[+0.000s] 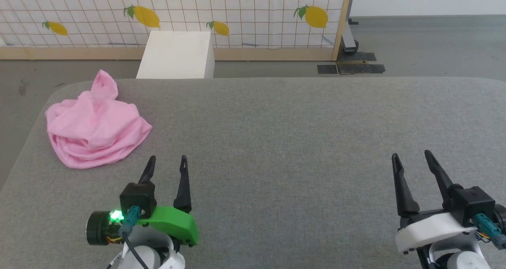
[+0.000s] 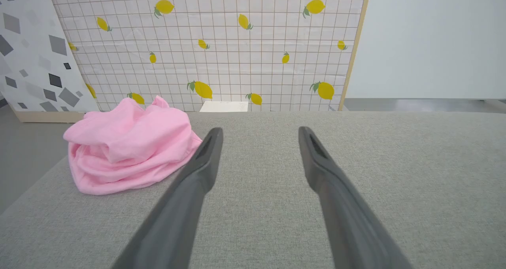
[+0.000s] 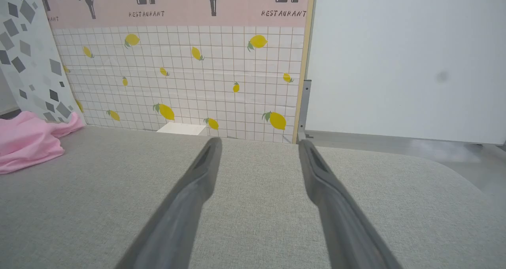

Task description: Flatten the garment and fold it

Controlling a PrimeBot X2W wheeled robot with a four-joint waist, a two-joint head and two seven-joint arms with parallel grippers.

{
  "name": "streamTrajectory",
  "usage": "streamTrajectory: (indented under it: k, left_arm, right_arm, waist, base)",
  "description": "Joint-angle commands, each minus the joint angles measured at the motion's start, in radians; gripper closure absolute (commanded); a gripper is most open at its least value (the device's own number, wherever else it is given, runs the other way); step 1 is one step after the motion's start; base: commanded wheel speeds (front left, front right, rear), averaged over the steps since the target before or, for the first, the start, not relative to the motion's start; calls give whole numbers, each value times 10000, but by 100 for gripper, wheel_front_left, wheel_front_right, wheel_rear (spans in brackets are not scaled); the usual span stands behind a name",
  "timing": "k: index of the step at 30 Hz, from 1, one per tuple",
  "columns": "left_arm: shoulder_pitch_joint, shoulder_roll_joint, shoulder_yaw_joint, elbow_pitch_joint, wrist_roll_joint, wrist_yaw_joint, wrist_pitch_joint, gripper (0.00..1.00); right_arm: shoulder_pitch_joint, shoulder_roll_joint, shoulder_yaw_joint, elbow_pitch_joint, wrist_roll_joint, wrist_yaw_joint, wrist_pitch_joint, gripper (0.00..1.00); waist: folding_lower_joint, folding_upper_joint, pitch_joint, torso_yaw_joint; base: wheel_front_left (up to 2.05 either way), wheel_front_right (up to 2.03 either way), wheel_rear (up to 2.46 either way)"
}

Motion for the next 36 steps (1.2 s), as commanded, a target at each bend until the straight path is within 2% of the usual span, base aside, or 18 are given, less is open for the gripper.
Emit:
streamTrajectory:
  k: [1,30,34,35,36]
  left_arm:
    - [-195,10,-38,80,-38,86,-95,0]
    - [-512,6,-360,682,-276,255,-691,0]
    - [-594,0,-474,779,-334,281,-773,0]
    - [-629,-2,-524,817,-347,279,-795,0]
    - [-687,-3,-586,902,-379,312,-855,0]
  right_arm:
    - [-188,21,-43,36,116,-10,-113,0]
    - [-239,29,-223,316,185,-14,-705,0]
    - [-169,30,-315,328,114,-14,-787,0]
    - [-138,30,-366,326,97,-14,-809,0]
    - [-73,31,-426,326,70,-15,-868,0]
  waist:
    - [0,0,-2,6]
    - [0,0,-41,162]
    - [0,0,-65,554]
    - [0,0,-72,763]
    - [0,0,-89,1345]
  base:
    - [0,0,0]
    - [0,0,0]
    - [0,0,0]
    - [0,0,0]
    - [0,0,0]
